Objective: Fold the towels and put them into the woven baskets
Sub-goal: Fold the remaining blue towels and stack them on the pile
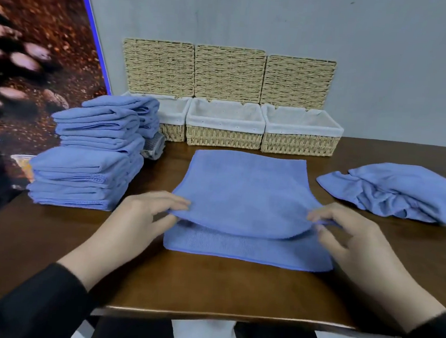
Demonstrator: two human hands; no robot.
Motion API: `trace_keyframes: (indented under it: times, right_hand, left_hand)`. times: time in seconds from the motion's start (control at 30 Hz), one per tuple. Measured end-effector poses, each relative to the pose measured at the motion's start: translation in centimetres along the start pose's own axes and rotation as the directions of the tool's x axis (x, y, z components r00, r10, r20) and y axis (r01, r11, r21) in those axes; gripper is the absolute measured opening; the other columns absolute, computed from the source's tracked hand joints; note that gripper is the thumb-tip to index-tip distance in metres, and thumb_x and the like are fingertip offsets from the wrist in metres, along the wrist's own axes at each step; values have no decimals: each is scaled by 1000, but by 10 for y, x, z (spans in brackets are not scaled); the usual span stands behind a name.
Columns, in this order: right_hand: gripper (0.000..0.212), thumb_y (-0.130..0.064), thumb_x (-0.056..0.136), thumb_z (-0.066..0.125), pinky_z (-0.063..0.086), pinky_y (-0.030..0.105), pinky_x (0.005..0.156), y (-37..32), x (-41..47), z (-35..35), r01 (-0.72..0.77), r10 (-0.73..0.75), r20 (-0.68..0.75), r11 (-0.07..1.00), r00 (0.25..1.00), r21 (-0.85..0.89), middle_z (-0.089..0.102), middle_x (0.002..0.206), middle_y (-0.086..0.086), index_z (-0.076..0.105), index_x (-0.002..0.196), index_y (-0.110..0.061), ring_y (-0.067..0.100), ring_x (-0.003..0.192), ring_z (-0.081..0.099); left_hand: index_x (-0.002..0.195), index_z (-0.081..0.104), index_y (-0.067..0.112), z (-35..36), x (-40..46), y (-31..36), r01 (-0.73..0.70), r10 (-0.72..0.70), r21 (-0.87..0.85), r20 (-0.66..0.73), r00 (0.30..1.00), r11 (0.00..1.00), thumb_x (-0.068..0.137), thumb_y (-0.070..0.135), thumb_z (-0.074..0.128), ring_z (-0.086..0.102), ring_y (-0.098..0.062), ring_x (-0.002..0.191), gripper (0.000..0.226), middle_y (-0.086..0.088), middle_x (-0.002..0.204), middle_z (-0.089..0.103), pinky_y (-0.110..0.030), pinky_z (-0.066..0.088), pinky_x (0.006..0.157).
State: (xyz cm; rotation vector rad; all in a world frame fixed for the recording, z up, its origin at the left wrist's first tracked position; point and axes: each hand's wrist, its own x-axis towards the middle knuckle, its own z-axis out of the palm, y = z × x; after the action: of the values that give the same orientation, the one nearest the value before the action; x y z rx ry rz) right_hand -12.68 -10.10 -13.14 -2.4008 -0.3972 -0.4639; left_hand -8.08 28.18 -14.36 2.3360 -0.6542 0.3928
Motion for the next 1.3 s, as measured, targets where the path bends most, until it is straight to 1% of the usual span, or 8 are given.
trace_keyframes:
  times: [0.17,0.33,0.6,0.8,0.9,1.0,1.13,1.3]
  right_hand:
    - [18,-21,90,71,47,27,89,15,-28,6,39,-17,280,997,960,-73,60,122,-19,62,87,-36,6,112,64]
    - [25,-57,90,65,35,13,106,22,-29,-7,69,-40,349,995,936,-72,55,137,-26,68,109,-41,-2,129,53]
    - [25,-13,86,76,42,30,91,20,-17,6,125,-72,206,958,976,-259,61,95,-22,63,89,-34,4,92,58]
    - [11,-24,95,65,40,23,60,-51,11,20,1,-13,116,995,993,103,61,73,-7,66,90,-34,11,63,52]
    - [8,-26,94,68,44,16,72,-73,19,25,12,-45,112,961,993,277,68,92,-13,67,98,-32,6,86,63]
    - [15,-39,92,71,42,19,73,-60,18,34,40,-70,193,987,979,157,61,87,-15,59,85,-31,4,83,58]
    - [35,-33,96,67,31,18,64,-49,14,56,113,-134,213,987,968,111,45,73,-12,43,71,-33,6,69,45]
    - [34,-43,101,54,34,17,68,-58,18,55,81,-152,271,963,951,256,47,75,-8,47,73,-25,10,73,48]
  left_hand:
    - [107,79,34,15,-21,-21,45,-46,11,156,987,999,86,36,77,58,15,113,21,37,118,64,-15,41,105]
    - [119,73,40,12,-21,-22,-32,-5,151,240,971,988,86,74,49,49,6,125,53,39,131,54,-28,36,106]
    - [127,69,37,13,-15,2,-77,1,446,168,986,892,92,75,31,46,-8,122,64,16,130,55,-37,31,103]
    - [139,53,38,47,7,90,-55,51,50,91,995,997,81,78,50,41,13,115,70,30,121,55,-10,28,100]
    - [89,61,34,59,17,97,-23,22,-129,-10,1000,991,87,56,58,56,-3,88,23,17,86,61,-24,43,80]
    - [74,52,18,56,14,81,93,-100,-267,-15,995,959,92,37,58,49,-7,67,27,7,69,52,-29,40,63]
    - [97,63,30,52,6,68,115,-69,-267,176,982,957,91,38,70,62,-2,88,12,18,93,66,-22,47,75]
    - [72,59,18,54,2,61,74,-98,-359,-49,994,930,92,39,50,43,-2,62,30,11,64,46,-15,35,61]
